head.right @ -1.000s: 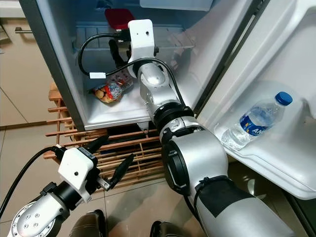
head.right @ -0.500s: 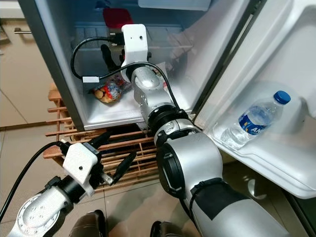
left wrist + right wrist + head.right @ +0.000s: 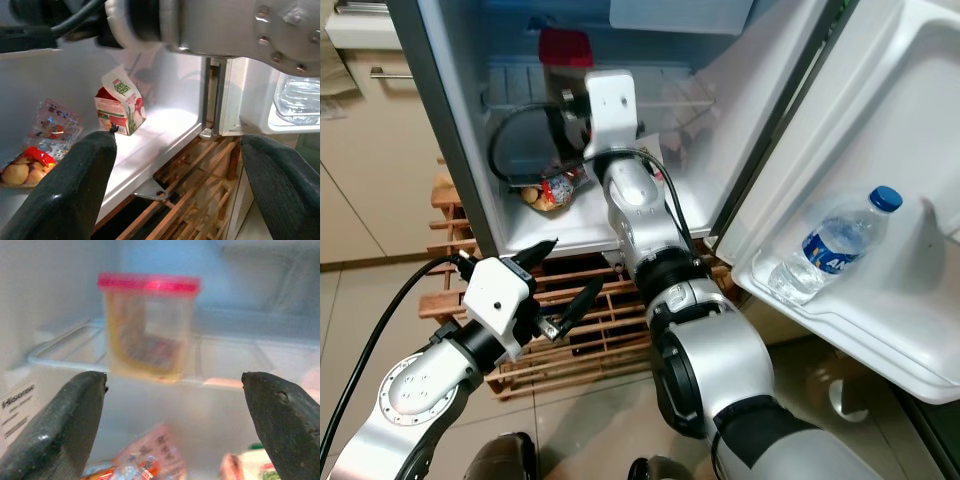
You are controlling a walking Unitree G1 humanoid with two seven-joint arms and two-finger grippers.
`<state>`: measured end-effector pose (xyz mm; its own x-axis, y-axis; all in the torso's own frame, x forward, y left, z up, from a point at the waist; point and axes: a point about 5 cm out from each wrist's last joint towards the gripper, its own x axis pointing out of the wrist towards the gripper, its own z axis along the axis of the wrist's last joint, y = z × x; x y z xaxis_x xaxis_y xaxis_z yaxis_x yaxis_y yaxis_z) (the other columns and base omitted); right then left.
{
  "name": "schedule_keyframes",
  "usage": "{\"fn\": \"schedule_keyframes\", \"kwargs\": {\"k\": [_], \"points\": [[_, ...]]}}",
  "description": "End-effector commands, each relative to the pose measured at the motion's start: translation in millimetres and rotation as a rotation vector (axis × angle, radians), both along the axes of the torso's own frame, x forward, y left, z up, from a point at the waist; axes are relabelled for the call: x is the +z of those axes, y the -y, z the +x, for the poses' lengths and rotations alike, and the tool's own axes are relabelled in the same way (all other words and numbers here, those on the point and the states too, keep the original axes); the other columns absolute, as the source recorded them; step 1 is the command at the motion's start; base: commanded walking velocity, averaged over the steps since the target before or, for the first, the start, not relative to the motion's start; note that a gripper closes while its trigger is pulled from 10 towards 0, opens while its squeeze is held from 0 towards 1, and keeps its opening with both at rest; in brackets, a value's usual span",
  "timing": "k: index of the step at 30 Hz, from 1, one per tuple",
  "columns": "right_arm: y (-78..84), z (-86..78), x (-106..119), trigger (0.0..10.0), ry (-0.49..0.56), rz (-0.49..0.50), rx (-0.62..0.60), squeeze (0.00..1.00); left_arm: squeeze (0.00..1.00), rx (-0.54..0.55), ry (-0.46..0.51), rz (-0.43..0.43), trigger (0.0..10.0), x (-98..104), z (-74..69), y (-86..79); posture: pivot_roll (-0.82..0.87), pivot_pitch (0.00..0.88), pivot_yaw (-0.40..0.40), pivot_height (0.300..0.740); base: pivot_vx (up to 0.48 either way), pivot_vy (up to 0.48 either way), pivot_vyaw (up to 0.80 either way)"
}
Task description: Restocking fridge
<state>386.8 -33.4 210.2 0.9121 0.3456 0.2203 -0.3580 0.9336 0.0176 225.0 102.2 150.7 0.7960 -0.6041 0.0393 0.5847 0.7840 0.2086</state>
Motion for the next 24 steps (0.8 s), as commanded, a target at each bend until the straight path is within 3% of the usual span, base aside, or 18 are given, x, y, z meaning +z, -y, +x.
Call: {"fn": "schedule_keyframes", "kwargs": {"k": [1,3,5,6,10,17,21,24], "points": [[23.1,-4.1,-9,10.0,0.003,-0.016,-0.074,0.00,0.00,-0.008,0.013,-0.009,10.0,1,4.4,1.5,0.17,0.000,-0.095,0.740,0.000,0.000,0.00],[30.3,-6.4,-12,10.0,0.005,-0.014,-0.094,0.00,0.00,-0.004,0.015,-0.009,10.0,1,6.7,1.0,0.16,0.000,-0.091,0.740,0.000,0.000,0.00],[51.2,-25.9,-22,10.0,0.029,0.003,-0.131,0.00,0.00,0.075,0.023,-0.003,10.0,-1,13.9,-8.7,0.12,0.000,-0.079,0.740,0.000,0.000,0.00],[51.2,-25.9,-22,10.0,0.029,0.003,-0.131,0.00,0.00,0.075,0.023,-0.003,10.0,-1,13.9,-8.7,0.12,0.000,-0.079,0.740,0.000,0.000,0.00],[71.5,-78.5,-41,10.0,0.084,0.020,-0.089,0.00,0.00,0.219,-0.005,-0.074,10.0,-2,25.4,-23.3,0.07,0.000,-0.062,0.740,0.000,0.000,0.00],[95.3,-101.8,-62,10.0,0.024,-0.001,-0.141,0.00,0.00,0.334,-0.041,-0.151,10.0,-8,39.0,-29.1,0.03,0.000,-0.035,0.740,0.000,0.000,0.00],[114.6,-120.9,-79,10.0,-0.030,-0.046,-0.195,0.00,0.00,0.392,0.050,-0.149,10.0,-2,36.6,-34.9,0.02,0.000,-0.033,0.740,0.000,0.000,0.00],[117.5,-127.0,-84,10.0,-0.049,-0.060,-0.197,0.00,0.00,0.387,0.072,-0.138,10.0,0,37.8,-32.4,0.02,0.000,-0.032,0.740,0.000,0.000,0.00]]}}
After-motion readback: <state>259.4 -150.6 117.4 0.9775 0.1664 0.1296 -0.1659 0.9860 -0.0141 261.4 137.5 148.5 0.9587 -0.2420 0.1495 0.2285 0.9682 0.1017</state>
